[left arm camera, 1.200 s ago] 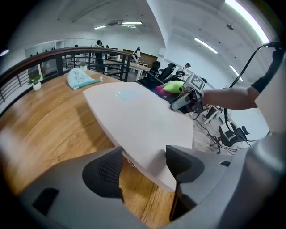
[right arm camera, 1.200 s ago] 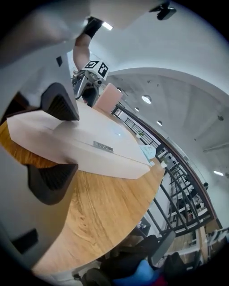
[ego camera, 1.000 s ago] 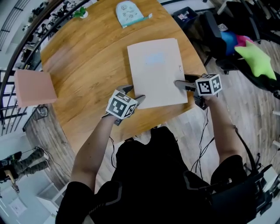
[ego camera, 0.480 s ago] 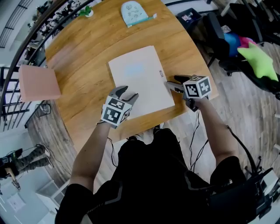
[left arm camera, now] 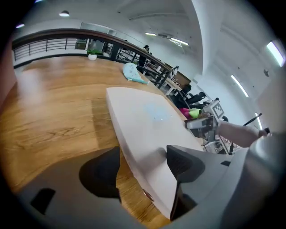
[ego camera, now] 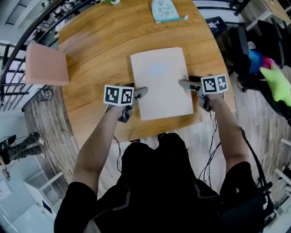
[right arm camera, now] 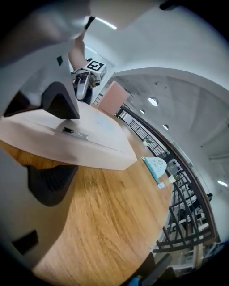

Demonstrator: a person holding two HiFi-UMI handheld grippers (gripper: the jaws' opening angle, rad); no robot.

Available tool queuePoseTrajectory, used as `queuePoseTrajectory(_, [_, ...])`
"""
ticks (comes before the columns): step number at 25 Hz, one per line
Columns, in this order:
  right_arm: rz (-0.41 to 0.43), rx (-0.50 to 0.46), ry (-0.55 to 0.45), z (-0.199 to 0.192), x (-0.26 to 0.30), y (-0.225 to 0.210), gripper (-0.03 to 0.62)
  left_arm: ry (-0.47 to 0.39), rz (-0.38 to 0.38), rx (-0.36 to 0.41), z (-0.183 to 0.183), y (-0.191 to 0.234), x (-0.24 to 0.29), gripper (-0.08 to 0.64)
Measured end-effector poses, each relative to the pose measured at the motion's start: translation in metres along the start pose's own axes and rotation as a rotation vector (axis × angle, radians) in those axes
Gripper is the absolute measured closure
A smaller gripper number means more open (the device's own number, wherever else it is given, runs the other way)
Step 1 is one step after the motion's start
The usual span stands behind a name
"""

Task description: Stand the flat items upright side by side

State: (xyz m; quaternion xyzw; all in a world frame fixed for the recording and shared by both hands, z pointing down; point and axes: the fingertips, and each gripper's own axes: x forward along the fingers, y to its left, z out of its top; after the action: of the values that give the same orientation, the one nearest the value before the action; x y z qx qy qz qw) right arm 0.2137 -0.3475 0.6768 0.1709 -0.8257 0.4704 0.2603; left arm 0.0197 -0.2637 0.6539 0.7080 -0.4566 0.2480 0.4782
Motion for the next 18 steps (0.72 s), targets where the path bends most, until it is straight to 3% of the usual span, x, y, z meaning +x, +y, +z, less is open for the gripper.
queuePoseTrajectory(4, [0.070,0.066,0.039,0.006,0.015,0.004,0.236,0.045,-0.055,0.012,0.002,0.000,0.004,0.215])
queuePoseTrajectory(8, [0.036,0.026,0.083,0.005,0.021,0.000,0.236,0.054,-0.051,0.080,0.001,-0.001,0.015,0.210])
queuePoseTrajectory(12, [0.011,-0.003,0.089,0.005,0.022,0.005,0.244,0.037,-0.052,0.090,0.000,-0.002,0.012,0.210])
queuePoseTrajectory(18, [-0.044,-0.101,0.012,0.017,0.009,0.016,0.247,-0.025,-0.026,0.154,0.010,-0.007,0.004,0.210])
